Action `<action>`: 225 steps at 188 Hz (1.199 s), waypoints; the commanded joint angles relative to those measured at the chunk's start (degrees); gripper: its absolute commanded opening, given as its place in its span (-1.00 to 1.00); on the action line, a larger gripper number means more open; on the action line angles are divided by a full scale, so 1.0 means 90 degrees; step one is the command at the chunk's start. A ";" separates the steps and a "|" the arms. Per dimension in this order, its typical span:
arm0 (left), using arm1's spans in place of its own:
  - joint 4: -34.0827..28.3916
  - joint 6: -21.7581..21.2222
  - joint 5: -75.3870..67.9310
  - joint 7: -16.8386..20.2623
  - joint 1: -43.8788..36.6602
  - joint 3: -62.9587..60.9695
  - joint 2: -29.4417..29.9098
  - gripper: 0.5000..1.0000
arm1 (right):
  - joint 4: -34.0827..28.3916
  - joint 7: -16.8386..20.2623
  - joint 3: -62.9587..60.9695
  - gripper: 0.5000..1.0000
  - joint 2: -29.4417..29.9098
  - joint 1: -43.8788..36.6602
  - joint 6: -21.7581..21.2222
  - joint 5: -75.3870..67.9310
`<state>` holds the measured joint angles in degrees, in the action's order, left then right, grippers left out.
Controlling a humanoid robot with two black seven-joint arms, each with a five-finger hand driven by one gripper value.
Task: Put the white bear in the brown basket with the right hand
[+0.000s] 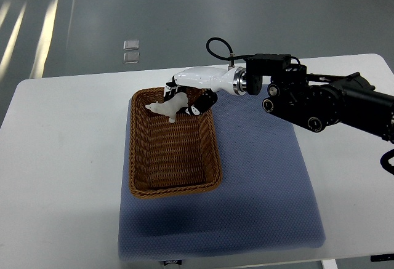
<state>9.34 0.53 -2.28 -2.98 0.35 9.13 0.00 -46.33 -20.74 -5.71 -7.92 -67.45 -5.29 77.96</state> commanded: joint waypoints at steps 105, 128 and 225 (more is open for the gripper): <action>-0.0023 0.0000 0.0000 -0.0001 0.0000 -0.0009 0.0000 1.00 | 0.0723 0.0029 -0.1240 0.37 -0.0136 0.0873 0.0598 -0.1161; -0.0032 0.0000 0.0000 -0.0001 0.0000 -0.0019 0.0000 1.00 | 0.1085 0.0029 -0.1914 0.37 -0.0204 0.1303 0.0578 -0.2012; -0.0013 0.0000 0.0000 -0.0001 0.0000 -0.0019 0.0000 1.00 | 0.1485 0.0029 -0.3350 0.43 -0.0487 0.2602 0.0539 -0.7236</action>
<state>9.20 0.53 -2.29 -2.99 0.35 9.05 0.00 -32.90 -20.38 -35.46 -11.51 -45.28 -0.19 19.55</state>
